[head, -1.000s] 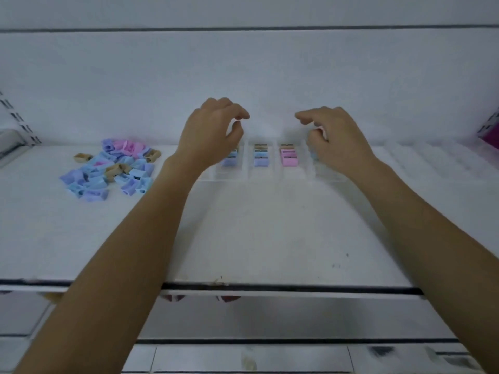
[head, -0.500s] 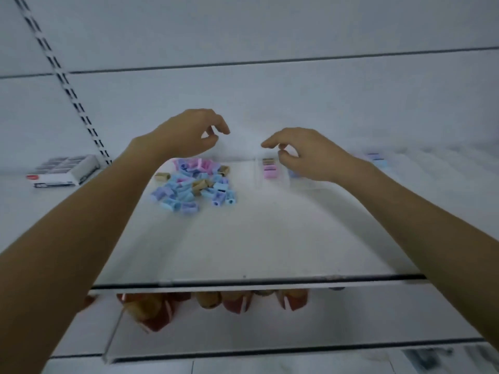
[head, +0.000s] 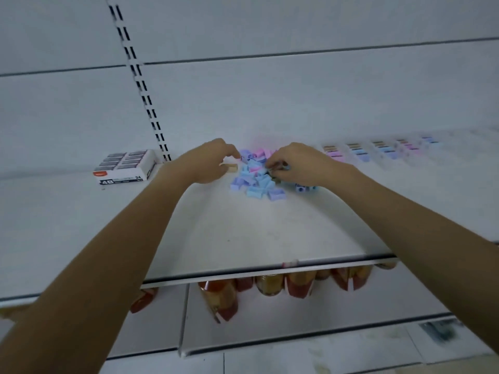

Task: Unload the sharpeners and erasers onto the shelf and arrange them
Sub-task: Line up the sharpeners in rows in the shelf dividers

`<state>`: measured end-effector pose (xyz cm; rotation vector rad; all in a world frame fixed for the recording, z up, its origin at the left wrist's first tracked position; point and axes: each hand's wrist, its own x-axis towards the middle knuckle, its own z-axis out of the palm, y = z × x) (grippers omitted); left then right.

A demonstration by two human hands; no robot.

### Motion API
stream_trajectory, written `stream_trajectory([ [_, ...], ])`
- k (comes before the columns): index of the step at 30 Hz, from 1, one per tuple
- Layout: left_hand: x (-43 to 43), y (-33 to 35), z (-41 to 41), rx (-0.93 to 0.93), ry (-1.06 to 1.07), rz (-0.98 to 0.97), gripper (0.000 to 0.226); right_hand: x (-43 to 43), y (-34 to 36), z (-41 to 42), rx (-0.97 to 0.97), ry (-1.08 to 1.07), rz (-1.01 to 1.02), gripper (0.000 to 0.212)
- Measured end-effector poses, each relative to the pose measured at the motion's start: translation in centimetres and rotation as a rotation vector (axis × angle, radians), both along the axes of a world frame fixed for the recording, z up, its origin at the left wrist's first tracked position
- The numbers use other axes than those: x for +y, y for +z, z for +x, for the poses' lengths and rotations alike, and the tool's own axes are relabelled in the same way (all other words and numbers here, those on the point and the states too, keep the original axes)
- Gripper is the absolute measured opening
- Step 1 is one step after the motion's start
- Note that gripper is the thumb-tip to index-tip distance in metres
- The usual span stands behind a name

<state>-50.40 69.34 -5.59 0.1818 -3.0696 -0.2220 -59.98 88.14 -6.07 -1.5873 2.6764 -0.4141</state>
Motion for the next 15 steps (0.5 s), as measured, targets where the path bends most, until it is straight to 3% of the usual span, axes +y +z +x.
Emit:
stream_trajectory([
  [6, -0.4, -2.2, -0.7, 0.101, 0.049, 0.063, 0.033, -0.2, -0.2, 0.0, -0.005, -0.062, -0.109, 0.026],
  [9, -0.3, -3.0, -0.5, 0.253, 0.052, 0.167, 0.029, 0.1, -0.4, 0.4, -0.233, -0.095, -0.353, 0.024],
  [11, -0.1, -3.0, -0.2, 0.396, 0.057, 0.309, 0.023, 0.1, -0.6, 1.0, -0.436, -0.081, -0.498, 0.025],
  [13, 0.6, -2.6, 0.4, 0.512, 0.081, 0.569, 0.012, 0.1, -0.6, 1.8, -0.607, -0.039, -0.621, 0.023],
  [15, 1.4, -2.2, 0.8, 0.549, 0.092, 0.836, 0.015, -0.1, -0.5, 2.3, -0.739, -0.007, -0.72, 0.02],
])
